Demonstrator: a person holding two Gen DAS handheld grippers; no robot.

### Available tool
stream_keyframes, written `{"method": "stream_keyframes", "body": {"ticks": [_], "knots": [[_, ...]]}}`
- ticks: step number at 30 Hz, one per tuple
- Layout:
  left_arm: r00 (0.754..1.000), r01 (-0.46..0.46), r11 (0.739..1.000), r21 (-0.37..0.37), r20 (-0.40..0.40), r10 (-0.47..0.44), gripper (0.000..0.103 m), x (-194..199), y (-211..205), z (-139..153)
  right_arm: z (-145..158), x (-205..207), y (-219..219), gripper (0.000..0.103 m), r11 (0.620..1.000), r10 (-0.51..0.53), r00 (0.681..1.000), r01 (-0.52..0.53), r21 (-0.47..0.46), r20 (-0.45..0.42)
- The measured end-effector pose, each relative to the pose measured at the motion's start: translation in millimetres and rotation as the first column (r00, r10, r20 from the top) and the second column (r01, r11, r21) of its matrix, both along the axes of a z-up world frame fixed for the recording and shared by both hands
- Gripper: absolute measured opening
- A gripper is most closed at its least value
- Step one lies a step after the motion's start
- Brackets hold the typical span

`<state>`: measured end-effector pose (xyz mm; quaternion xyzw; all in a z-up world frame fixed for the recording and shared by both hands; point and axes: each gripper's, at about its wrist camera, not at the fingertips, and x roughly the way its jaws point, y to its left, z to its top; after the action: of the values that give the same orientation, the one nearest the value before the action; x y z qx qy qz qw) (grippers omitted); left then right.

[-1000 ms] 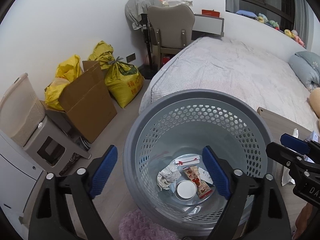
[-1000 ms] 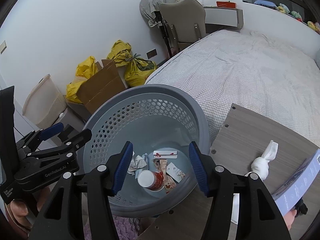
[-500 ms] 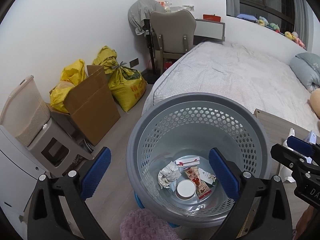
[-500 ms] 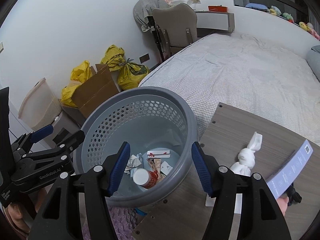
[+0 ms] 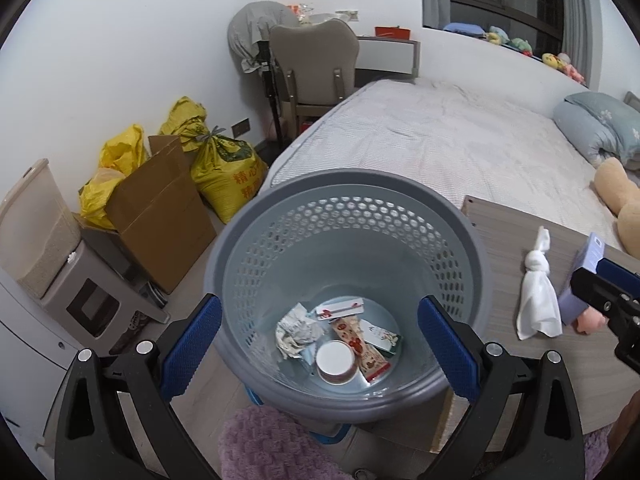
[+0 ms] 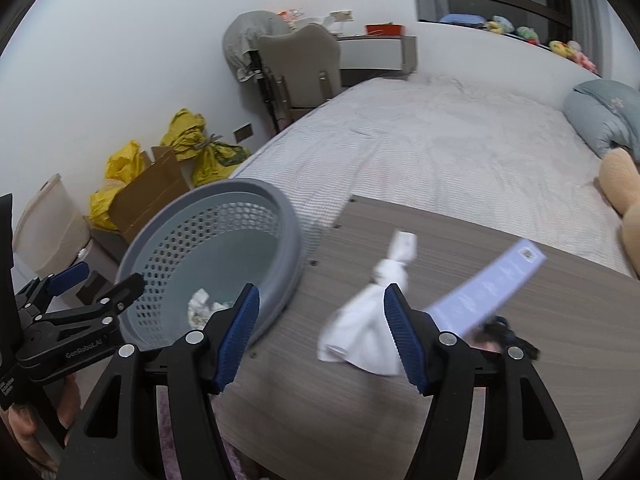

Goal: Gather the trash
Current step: 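Withdraw both grippers from the basket back toward the table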

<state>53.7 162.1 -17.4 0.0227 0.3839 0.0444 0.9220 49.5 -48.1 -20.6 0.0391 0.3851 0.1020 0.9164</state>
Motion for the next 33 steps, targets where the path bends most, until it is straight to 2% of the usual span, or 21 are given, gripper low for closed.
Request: {"method": "stream_keyframes", "body": {"ticks": [9,13,21,33], "knots": [[0.996,0.084,0.996,-0.036,-0.014,-0.084,0.096,-10,-34,-6,-6,-33,-67,0.062,0.985,-0.172,0.985,0.171,-0.033,-0.004],[0.993,0.120,0.992,-0.035,-0.011,-0.120,0.096,-17,-49,-7,-16,-42,-88,0.062,0.975,-0.215,0.976,0.214,-0.050,-0.020],[0.987,0.162,0.986,-0.032,-0.020,-0.162,0.096,-23,-65,-10,-46,-40,-99,0.062,0.976,-0.214,0.973,0.210,-0.056,-0.090],[0.986,0.165,0.986,-0.032,-0.029,-0.166,0.096,-21,-68,-12,-62,-10,-81,0.062,0.982,-0.176,0.978,0.166,-0.090,-0.117]]}}
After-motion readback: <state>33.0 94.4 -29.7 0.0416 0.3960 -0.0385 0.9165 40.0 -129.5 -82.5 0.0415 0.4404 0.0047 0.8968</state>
